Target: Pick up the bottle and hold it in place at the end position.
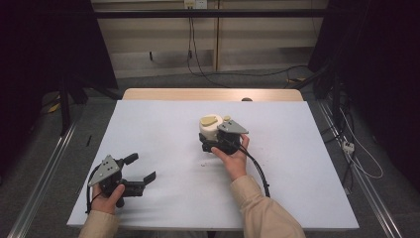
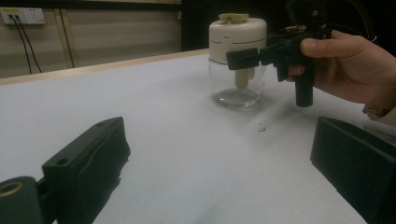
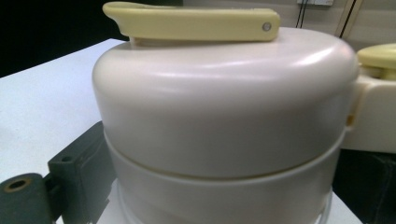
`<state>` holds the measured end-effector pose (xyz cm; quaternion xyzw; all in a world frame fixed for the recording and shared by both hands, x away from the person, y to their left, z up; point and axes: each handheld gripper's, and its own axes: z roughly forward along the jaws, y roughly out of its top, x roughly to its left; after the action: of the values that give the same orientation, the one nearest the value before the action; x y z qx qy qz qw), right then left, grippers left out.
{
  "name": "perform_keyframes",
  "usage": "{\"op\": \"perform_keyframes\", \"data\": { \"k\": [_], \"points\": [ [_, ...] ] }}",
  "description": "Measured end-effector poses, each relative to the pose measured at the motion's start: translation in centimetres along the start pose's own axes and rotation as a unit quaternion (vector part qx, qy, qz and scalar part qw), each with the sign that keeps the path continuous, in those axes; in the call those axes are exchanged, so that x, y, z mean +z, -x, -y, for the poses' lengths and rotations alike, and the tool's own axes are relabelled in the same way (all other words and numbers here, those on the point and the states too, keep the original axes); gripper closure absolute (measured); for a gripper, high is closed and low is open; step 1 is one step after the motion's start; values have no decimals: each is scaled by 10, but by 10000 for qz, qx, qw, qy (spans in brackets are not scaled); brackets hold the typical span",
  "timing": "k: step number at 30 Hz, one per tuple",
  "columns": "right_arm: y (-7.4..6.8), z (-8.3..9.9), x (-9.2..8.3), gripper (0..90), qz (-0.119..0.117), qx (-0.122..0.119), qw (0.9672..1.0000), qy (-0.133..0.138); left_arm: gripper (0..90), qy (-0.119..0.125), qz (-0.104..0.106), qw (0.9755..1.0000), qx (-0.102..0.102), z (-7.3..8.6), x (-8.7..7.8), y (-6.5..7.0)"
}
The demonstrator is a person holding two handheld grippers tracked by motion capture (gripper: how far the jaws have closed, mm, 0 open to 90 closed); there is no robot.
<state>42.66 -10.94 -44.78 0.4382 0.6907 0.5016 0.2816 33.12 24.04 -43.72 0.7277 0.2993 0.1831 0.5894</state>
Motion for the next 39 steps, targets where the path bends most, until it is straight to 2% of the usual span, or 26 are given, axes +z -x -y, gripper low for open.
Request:
{"op": "perform_keyframes", "data": {
  "k": [8,13,22,30,33,39],
  "points": [
    [0,2,-3,61,-19,15,10000,-52,36,1,-6,10000,4,0,0,0],
    [3,6,-6,58,-70,157,9998,-45,36,1,-4,10000,-24,0,1,1],
    [5,9,-8,56,-87,244,9996,-58,36,-6,-1,10000,-12,0,1,1],
    [5,9,-9,56,-87,180,9998,-61,36,-36,19,10000,-36,0,2,0],
    [6,9,-9,56,-97,169,9998,-66,36,28,31,9999,-135,-1,6,2],
    [6,10,-9,56,-99,165,9998,-61,42,-19,18,9994,-338,-13,20,6]
  ]
}}
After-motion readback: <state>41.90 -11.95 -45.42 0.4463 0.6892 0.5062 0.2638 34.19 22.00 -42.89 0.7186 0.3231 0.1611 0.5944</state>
